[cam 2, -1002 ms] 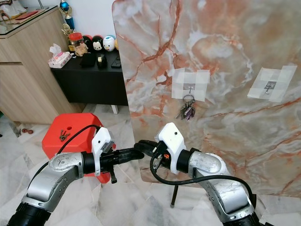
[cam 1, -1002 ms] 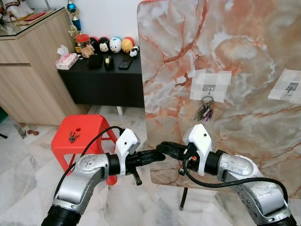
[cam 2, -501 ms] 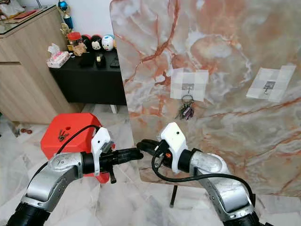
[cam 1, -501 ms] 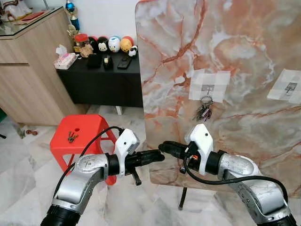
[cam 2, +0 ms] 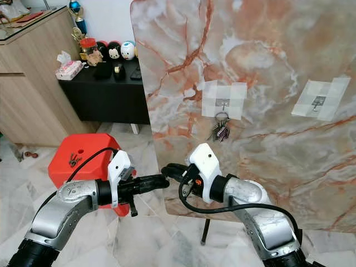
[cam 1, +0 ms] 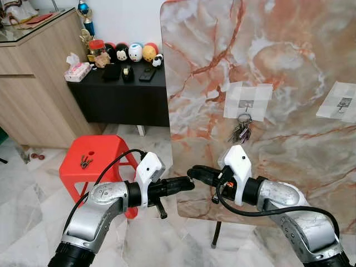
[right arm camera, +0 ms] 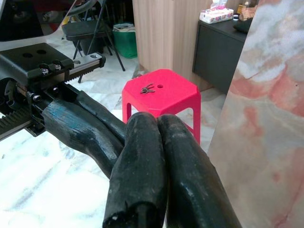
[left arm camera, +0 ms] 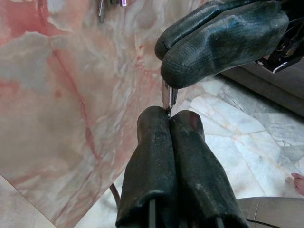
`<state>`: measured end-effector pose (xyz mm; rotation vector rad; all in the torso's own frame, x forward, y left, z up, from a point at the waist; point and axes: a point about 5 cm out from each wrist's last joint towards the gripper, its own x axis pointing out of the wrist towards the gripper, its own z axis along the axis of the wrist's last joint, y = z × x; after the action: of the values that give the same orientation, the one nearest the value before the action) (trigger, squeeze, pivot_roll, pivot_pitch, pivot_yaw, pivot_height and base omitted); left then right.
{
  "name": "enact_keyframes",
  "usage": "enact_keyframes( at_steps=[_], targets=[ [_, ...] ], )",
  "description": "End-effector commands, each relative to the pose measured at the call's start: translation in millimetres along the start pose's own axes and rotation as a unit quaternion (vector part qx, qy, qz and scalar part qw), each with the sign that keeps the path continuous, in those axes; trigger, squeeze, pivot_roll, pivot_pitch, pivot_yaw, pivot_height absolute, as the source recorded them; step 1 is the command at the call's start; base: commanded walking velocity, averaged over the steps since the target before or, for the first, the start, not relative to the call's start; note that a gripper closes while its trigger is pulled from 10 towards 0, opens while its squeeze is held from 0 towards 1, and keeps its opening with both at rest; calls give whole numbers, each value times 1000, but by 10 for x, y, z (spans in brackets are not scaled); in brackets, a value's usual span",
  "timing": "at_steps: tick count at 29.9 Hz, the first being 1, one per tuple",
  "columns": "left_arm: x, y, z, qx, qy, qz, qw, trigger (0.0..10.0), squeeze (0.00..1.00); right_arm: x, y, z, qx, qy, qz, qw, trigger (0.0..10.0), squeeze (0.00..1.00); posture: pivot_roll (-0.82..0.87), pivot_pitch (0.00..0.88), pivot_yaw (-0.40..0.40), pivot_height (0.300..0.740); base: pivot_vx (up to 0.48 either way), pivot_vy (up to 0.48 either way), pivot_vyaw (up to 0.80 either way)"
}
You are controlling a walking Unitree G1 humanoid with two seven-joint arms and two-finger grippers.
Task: Hang keys on a hook
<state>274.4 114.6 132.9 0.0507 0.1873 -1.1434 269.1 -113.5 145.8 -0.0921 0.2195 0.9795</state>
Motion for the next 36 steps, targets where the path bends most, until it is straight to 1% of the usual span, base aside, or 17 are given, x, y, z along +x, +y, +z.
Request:
enact_keyframes(
  at_steps=[1, 7, 11, 14, 15, 17, 18, 19, 20, 28, 36],
  targets=[
    [-26, -14, 36, 15, 2, -3, 1000, 0, 0, -12, -44, 43, 1, -5, -8, 1000, 10000, 0, -1, 55, 40, 740, 0, 0, 0],
    [-30, -14, 35, 16, 3, -6, 1000, 0, 0, -10, -44, 40, 2, -5, -7, 1000, 10000, 0, -1, 55, 40, 740, 0, 0, 0],
    [-35, -5, 37, 17, 2, -1, 1000, 0, 0, -24, -61, -3, 2, 4, -15, 1000, 10000, 0, -1, 56, 40, 740, 0, 0, 0],
    [-35, -5, 37, 17, 2, -1, 1000, 0, 0, -25, -40, 4, 7, 0, -10, 1000, 10000, 0, -3, 56, 41, 740, 0, 0, 0],
    [-33, -7, 37, 17, 2, -2, 1000, 0, 0, -25, -41, 10, 10, -2, -11, 1000, 10000, 1000, -3, 55, 42, 740, 0, 0, 0],
    [-31, -8, 37, 17, 2, -2, 1000, 0, 0, -24, -42, 10, 10, -2, -12, 1000, 10000, 1000, -1, 56, 42, 740, 0, 0, 0],
    [-28, -9, 39, 17, 1, -3, 1000, 0, 0, -25, -64, 2, 6, 2, -20, 1000, 10000, 929, -1, 55, 41, 740, 0, 0, 0],
    [-29, -9, 41, 17, 1, -3, 1000, 0, 0, -25, -76, -2, 6, 3, -24, 1000, 10000, 929, -1, 56, 41, 740, 0, 0, 0],
    [-30, -7, 42, 17, 1, -2, 1000, 0, 0, -28, -87, -4, 4, 5, -27, 1000, 10000, 0, -1, 56, 41, 740, 0, 0, 0],
    [-45, -13, 34, 16, 4, -4, 1000, 0, 0, -69, -133, -21, 2, 10, -38, 999, 10000, 0, -1, 57, 41, 740, 0, 0, 0],
    [-55, -21, 29, 16, 8, -9, 1000, 0, 0, -125, -220, -92, 10, 28, -63, 998, 10000, 0, -1, 57, 41, 740, 0, 0, 0]
  ],
)
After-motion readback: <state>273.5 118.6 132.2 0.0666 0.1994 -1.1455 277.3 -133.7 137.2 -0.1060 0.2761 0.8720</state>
